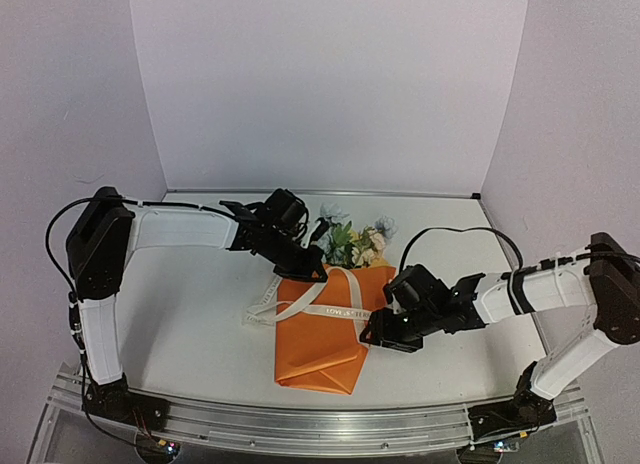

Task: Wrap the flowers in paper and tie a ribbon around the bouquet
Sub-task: Cross the ribbon over the folded bouquet.

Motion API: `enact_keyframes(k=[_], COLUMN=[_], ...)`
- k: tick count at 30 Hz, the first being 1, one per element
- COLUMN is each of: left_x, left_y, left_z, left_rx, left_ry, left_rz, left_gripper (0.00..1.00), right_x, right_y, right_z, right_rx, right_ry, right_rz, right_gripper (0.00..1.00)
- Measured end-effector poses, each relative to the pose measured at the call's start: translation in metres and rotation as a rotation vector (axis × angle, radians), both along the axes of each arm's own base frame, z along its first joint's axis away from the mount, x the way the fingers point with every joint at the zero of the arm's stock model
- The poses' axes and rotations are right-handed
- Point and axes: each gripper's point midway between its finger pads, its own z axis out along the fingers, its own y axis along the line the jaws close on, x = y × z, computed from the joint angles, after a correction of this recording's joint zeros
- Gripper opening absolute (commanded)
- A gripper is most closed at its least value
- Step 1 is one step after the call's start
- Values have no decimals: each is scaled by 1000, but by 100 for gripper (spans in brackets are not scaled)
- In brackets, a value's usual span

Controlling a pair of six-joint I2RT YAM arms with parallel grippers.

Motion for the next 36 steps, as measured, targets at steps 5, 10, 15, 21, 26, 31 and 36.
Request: enact_keyframes(k=[5, 10, 15, 21, 26, 31, 36], left_x=[0, 0, -1, -1, -1, -1, -1], left_y=[0, 1, 1, 1, 1, 1, 1], left_z=[0, -1, -1, -5, -11, -13, -14], left_rx=[2, 3, 4, 9, 18, 22, 23], left_ry=[2, 3, 3, 9, 17, 21, 26], left_rz=[0, 0, 0, 0, 0, 0, 5], left_gripper=[0, 0, 0, 0, 1, 5, 20], right_x=[-1, -2, -4, -6, -7, -10, -18], right_y=[13, 19, 17, 15, 11, 2, -15], right_z=[2, 0, -4, -4, 3, 6, -3], right_rx=[113, 180, 202, 206, 213, 180, 84], right_ry=[30, 59, 80, 90, 83, 79, 95], right_rz=[-44, -81, -112, -125, -131, -136, -139], right_gripper=[49, 35, 22, 15, 8, 0, 0])
